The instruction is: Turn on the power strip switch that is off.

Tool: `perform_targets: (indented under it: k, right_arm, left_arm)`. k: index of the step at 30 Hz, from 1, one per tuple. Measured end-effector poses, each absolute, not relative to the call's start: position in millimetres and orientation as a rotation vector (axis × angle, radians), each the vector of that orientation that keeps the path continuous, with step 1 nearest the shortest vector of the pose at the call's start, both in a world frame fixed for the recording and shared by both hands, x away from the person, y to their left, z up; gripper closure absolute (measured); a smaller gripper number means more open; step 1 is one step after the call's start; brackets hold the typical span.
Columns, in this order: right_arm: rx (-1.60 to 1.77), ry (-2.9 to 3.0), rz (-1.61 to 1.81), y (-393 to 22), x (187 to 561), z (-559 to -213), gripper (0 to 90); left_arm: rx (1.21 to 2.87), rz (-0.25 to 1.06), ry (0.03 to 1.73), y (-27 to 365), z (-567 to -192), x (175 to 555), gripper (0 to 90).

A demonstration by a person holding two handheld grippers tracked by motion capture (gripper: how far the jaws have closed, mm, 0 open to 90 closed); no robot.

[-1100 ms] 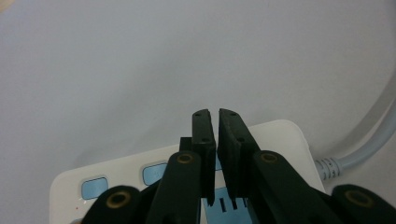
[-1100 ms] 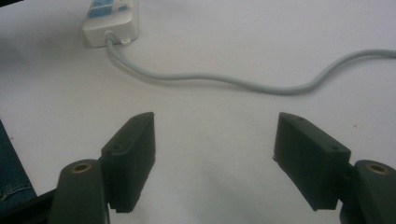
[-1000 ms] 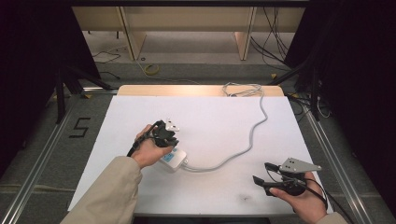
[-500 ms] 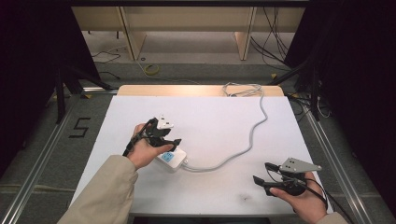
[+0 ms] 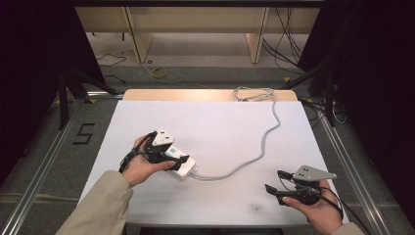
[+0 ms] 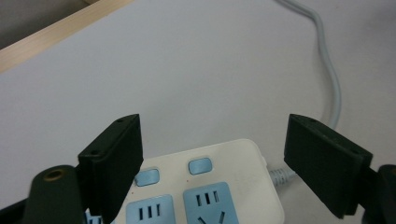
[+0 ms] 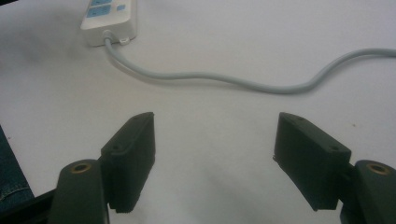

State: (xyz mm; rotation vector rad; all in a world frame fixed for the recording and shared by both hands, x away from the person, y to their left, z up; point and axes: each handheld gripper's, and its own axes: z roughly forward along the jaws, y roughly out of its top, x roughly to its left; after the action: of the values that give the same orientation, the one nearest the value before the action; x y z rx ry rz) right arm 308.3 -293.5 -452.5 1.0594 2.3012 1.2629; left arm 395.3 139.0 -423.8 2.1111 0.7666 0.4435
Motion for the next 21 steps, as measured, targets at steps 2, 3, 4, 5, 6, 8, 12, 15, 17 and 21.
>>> perform_targets:
  k: [2, 3, 4, 5, 6, 8, 12, 15, 17, 21]
  right_arm:
    - [1.060, 2.305, 1.261, -293.5, 308.1, -452.5, 29.7]
    - [1.056, 2.305, 1.263, -293.4, 308.2, -452.6, 29.7]
    - [1.055, 2.306, 1.262, -293.4, 308.2, -452.6, 29.7]
    - [1.055, 2.306, 1.264, -293.4, 308.2, -452.7, 29.6]
    - [1.053, 2.306, 1.264, -293.4, 308.1, -452.7, 29.6]
    - [1.052, 2.307, 1.265, -293.2, 308.2, -452.9, 29.6]
    - [1.051, 2.311, 1.268, -292.6, 308.3, -453.3, 29.5]
    - [1.048, 2.311, 1.271, -292.6, 308.2, -453.3, 29.4]
    - [1.049, 2.312, 1.270, -292.5, 308.3, -453.5, 29.4]
    - [1.046, 2.318, 1.267, -292.1, 308.2, -453.6, 29.3]
  left_arm:
    - [2.106, 0.444, 0.735, 141.1, -425.2, 389.6, 17.3]
    - [2.103, 0.441, 0.722, 142.1, -425.9, 386.9, 17.2]
    - [2.104, 0.445, 0.705, 143.5, -426.4, 384.4, 16.6]
    - [2.098, 0.443, 0.695, 144.6, -427.1, 381.6, 16.6]
    - [2.101, 0.445, 0.680, 146.7, -427.8, 378.4, 16.5]
    - [2.102, 0.452, 0.668, 149.8, -428.8, 374.3, 16.5]
    - [2.094, 0.468, 0.664, 158.5, -432.8, 365.8, 16.2]
    - [2.103, 0.479, 0.664, 165.5, -435.9, 360.0, 16.0]
    - [2.105, 0.483, 0.669, 169.7, -438.5, 355.5, 16.1]
    - [2.119, 0.499, 0.676, 179.7, -443.0, 346.2, 16.1]
